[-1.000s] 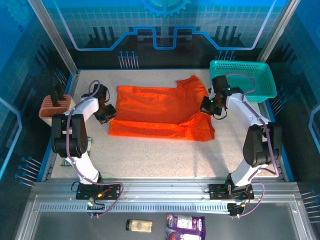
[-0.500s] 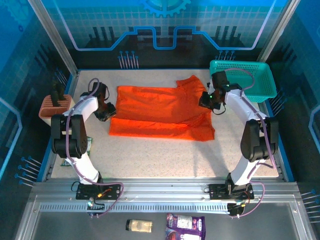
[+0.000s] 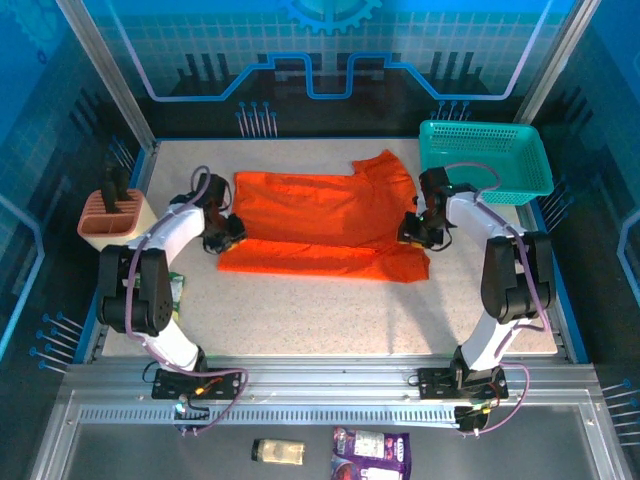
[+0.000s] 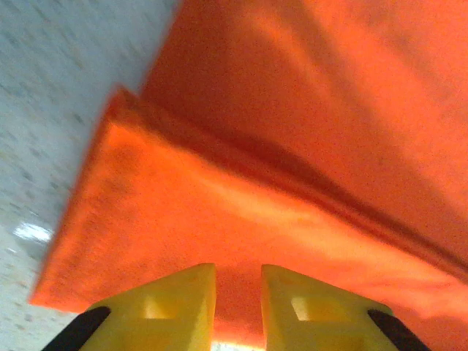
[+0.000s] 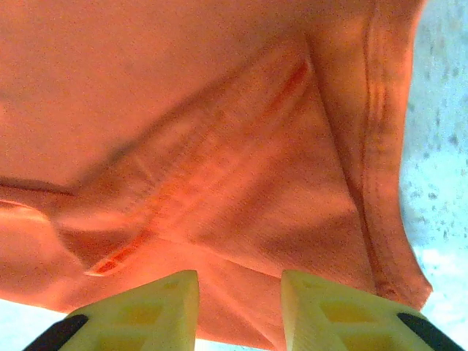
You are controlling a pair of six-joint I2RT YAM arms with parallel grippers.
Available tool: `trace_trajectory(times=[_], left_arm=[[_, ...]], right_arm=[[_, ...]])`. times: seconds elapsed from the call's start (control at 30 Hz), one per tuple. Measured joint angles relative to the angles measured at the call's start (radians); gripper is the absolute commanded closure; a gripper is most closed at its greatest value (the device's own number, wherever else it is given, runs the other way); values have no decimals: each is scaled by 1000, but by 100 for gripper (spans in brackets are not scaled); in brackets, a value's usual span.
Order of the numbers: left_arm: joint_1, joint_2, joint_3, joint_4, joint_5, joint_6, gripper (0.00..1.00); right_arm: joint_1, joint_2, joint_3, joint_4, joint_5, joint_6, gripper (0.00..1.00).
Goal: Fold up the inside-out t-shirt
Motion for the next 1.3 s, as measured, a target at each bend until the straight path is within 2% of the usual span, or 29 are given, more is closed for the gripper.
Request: trace_trajectory(times=[0.3, 0.77, 0.93, 1.13, 1.3], left_arm=[[-26, 34, -48, 6, 0, -8, 80], [-26, 53, -48, 6, -23, -7, 80], [-26, 53, -48, 5, -26, -6, 80], [-26, 53, -48, 5, -30, -6, 80], [-26, 60, -48, 5, -44, -6, 80]], right_arm=[[-8, 70, -12, -8, 98, -36, 64], [-13, 102, -11, -18, 165, -51, 61], [-15, 102, -11, -19, 139, -55, 75], [-19, 95, -10, -31, 132, -55, 100], [-19, 63, 2, -52, 142, -62, 100]])
